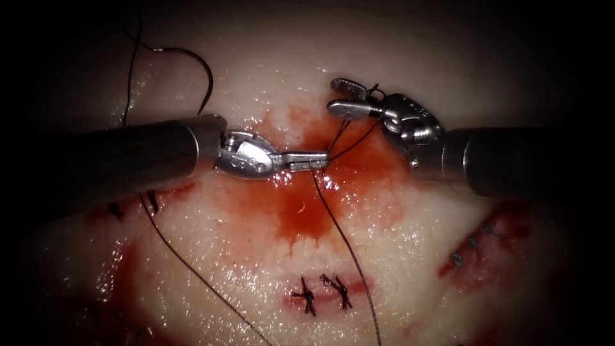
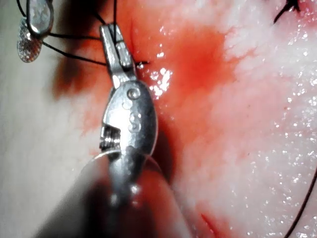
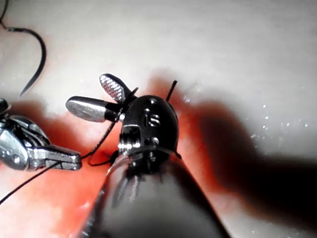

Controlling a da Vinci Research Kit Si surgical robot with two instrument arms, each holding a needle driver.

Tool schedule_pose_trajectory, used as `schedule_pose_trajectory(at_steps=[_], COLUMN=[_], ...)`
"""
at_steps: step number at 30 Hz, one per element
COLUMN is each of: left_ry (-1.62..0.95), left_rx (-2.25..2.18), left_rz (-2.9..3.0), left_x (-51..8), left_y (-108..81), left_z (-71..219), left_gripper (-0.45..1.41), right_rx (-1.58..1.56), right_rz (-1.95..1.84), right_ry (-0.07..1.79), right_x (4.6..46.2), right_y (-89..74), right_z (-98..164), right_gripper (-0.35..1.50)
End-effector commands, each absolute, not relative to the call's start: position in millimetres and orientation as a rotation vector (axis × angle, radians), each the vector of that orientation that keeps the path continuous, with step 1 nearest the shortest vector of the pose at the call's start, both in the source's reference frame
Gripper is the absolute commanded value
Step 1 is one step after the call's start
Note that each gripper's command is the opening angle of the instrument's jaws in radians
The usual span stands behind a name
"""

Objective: Wound Closure

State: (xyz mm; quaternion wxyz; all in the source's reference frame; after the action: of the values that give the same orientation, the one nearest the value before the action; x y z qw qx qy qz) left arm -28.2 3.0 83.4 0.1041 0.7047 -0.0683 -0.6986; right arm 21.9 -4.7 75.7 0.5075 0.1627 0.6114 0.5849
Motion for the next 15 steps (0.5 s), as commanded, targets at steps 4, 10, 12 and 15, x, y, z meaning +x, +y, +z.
schedule_pose_trajectory(at_steps=[4, 10, 12, 15], left_ry=[-0.192, -0.192, -0.192, -0.184], left_rx=[2.083, 2.082, 2.082, 2.084], left_rz=[-2.048, -2.05, -2.051, -2.057], left_x=[-29.9, -30.7, -30.8, -31.0], left_y=[3.2, 3.2, 3.2, 3.5], left_z=[83.7, 83.4, 83.4, 83.4], left_gripper=[-0.45, -0.45, -0.45, -0.45], right_rx=[0.394, 0.386, 0.392, 0.384], right_rz=[1.482, 1.561, 1.588, 1.621], right_ry=[1.432, 1.414, 1.405, 1.4], right_x=[21.8, 20.5, 19.9, 19.1], right_y=[-5.2, -5.8, -5.9, -6.1], right_z=[77.5, 78.7, 79.1, 79.8], right_gripper=[1.23, 1.23, 1.25, 1.25])
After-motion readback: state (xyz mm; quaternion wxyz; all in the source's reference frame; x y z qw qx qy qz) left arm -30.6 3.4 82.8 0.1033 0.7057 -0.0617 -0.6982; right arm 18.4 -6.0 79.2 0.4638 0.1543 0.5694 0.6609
